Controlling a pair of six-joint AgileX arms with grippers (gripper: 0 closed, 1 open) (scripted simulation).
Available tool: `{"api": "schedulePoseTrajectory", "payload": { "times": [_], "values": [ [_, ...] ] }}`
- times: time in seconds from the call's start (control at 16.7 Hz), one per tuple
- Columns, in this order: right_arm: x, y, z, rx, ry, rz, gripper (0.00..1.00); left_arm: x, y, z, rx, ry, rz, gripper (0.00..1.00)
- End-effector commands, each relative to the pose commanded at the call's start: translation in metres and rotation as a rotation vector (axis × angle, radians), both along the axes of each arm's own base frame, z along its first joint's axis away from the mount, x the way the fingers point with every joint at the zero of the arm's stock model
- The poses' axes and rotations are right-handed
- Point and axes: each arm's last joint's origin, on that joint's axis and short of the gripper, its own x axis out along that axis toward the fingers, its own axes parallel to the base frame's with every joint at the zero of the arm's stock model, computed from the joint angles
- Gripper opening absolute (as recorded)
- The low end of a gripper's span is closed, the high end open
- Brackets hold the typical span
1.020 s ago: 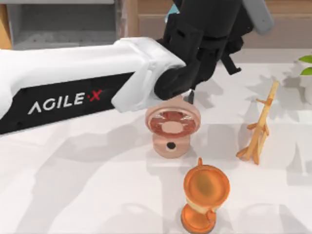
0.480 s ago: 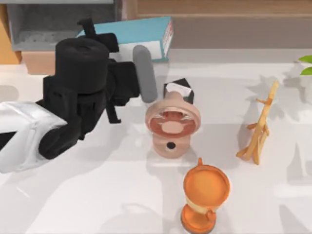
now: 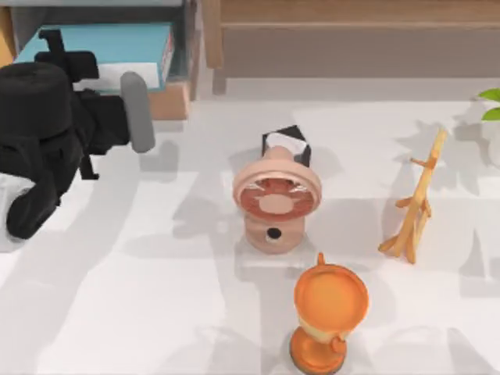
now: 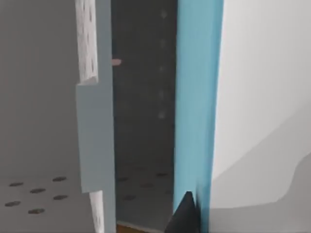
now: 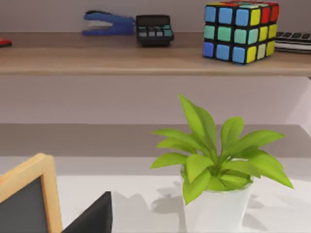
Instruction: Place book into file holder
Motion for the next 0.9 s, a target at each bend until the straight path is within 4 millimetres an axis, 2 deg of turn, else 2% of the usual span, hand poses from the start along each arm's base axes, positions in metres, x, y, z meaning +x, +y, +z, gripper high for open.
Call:
{"api": "schedulePoseTrajectory", "payload": {
  "times": [0.18,0.3,0.66,0.9],
  "values": [
    [0.000,0.000,0.000,0.000,0.000,0.000,1.00,0.017,0.011,-0.010,0.020,-0.011,-0.006,0.00],
    [0.000,0.000,0.000,0.000,0.000,0.000,1.00,0.022,0.013,-0.015,0.025,-0.009,-0.014,0.00],
    [0.000,0.000,0.000,0.000,0.000,0.000,1.00,0.022,0.012,-0.015,0.026,-0.008,-0.015,0.00],
    [0.000,0.000,0.000,0.000,0.000,0.000,1.00,0.040,0.015,-0.014,0.025,-0.019,0.000,0.00]
  ]
}}
